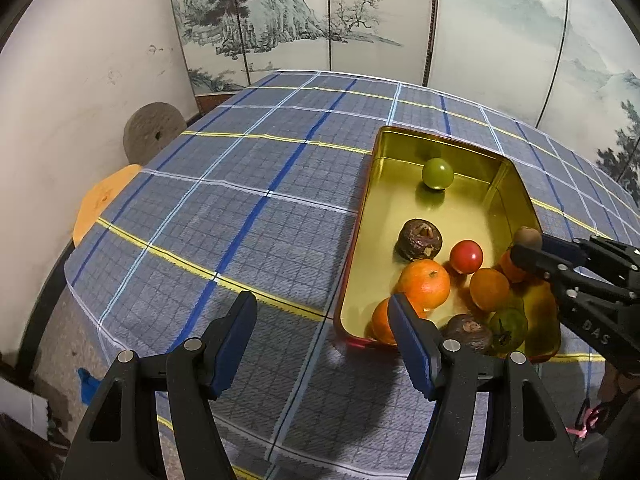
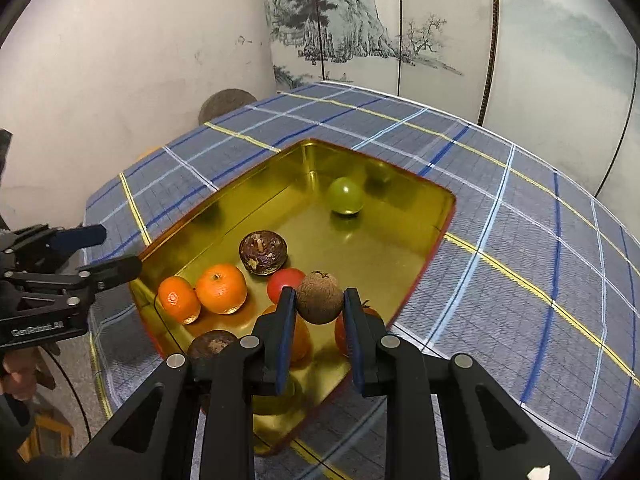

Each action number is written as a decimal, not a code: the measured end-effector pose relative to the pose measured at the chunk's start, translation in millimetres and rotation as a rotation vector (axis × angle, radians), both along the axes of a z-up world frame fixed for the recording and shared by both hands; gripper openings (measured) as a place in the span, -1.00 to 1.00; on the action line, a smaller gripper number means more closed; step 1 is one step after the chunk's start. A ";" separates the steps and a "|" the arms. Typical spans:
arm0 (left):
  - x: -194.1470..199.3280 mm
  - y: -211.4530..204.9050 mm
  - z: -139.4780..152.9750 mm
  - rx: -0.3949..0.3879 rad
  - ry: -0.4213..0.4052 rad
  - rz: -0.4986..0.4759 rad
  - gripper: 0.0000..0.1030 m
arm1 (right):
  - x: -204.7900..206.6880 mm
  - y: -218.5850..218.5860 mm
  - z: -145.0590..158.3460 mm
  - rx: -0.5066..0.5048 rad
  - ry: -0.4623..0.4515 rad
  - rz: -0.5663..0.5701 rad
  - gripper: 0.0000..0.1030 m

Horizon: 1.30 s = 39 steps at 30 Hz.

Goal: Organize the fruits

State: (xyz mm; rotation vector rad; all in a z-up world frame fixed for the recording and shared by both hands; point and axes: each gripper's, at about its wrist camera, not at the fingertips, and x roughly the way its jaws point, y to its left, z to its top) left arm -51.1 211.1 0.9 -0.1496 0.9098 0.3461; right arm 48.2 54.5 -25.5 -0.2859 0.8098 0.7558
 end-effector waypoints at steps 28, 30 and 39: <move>-0.4 -11.0 3.0 0.032 -0.011 -0.013 0.33 | -15.5 6.2 2.0 -0.006 0.024 -0.068 0.32; 0.2 -13.1 3.7 0.032 -0.011 -0.016 0.33 | -22.6 3.9 8.1 -0.003 0.011 -0.075 0.68; 2.6 -23.6 6.3 0.032 -0.015 -0.039 0.33 | -42.5 -11.0 9.8 -0.022 0.038 -0.120 0.93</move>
